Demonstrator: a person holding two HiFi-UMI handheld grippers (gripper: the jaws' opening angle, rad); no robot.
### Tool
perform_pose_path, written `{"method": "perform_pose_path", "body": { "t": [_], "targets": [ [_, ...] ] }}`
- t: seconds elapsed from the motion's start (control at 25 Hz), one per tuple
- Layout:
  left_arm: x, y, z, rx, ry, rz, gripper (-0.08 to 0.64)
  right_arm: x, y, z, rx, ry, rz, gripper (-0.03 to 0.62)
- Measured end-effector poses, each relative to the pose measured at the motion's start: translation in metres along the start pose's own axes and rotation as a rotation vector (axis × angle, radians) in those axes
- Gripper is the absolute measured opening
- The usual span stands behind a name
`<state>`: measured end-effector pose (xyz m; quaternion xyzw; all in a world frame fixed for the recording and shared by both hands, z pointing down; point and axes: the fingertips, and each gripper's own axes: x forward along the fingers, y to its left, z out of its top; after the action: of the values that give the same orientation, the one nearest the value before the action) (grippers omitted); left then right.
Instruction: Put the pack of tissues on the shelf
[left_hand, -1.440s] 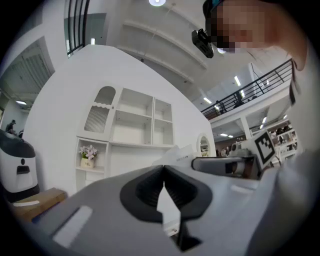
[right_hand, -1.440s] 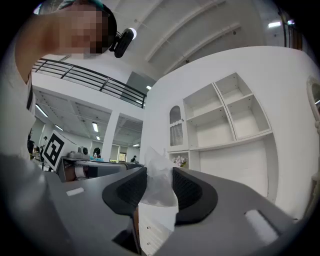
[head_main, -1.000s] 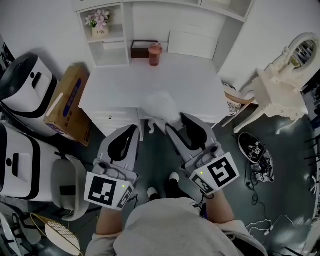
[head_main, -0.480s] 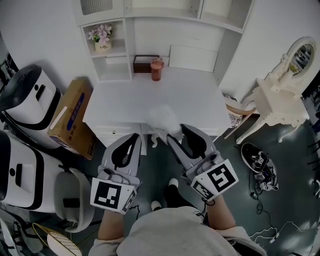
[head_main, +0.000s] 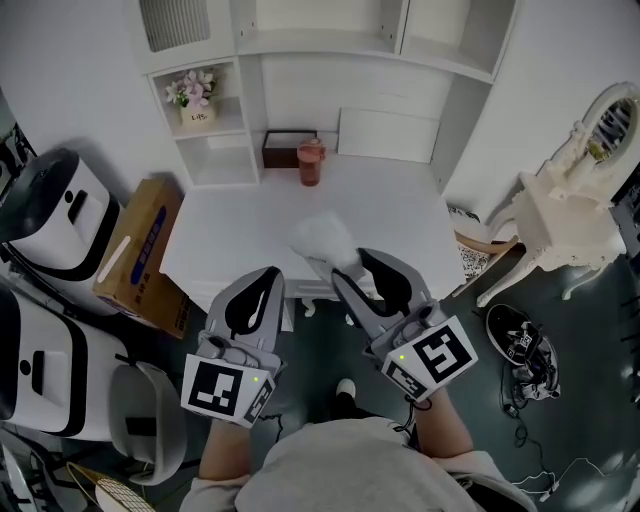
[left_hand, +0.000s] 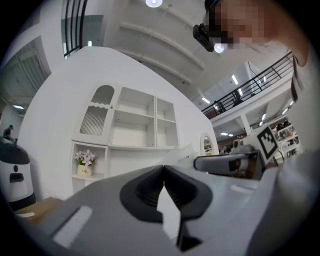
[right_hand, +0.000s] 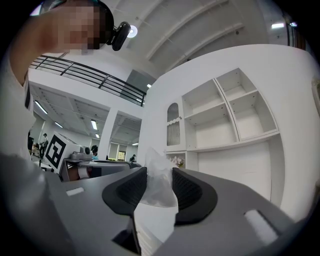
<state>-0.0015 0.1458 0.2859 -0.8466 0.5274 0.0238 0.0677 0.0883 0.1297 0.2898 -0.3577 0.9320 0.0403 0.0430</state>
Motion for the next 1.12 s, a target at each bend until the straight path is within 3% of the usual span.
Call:
{"method": "perform_pose_path", "body": {
  "t": [0.6,1.12],
  "targets": [
    [0.105,-0.003,-0.001,-0.001,-0.033,0.039,0.002,0.026,-0.104,0.001,-0.024,-0.003,0.03,0.166],
    [0.138,-0.001,-0.011,0.002,-0.016,0.064,0.002,0.04,-0.136,-0.009,0.004,-0.008,0.064,0.166]
  ]
}}
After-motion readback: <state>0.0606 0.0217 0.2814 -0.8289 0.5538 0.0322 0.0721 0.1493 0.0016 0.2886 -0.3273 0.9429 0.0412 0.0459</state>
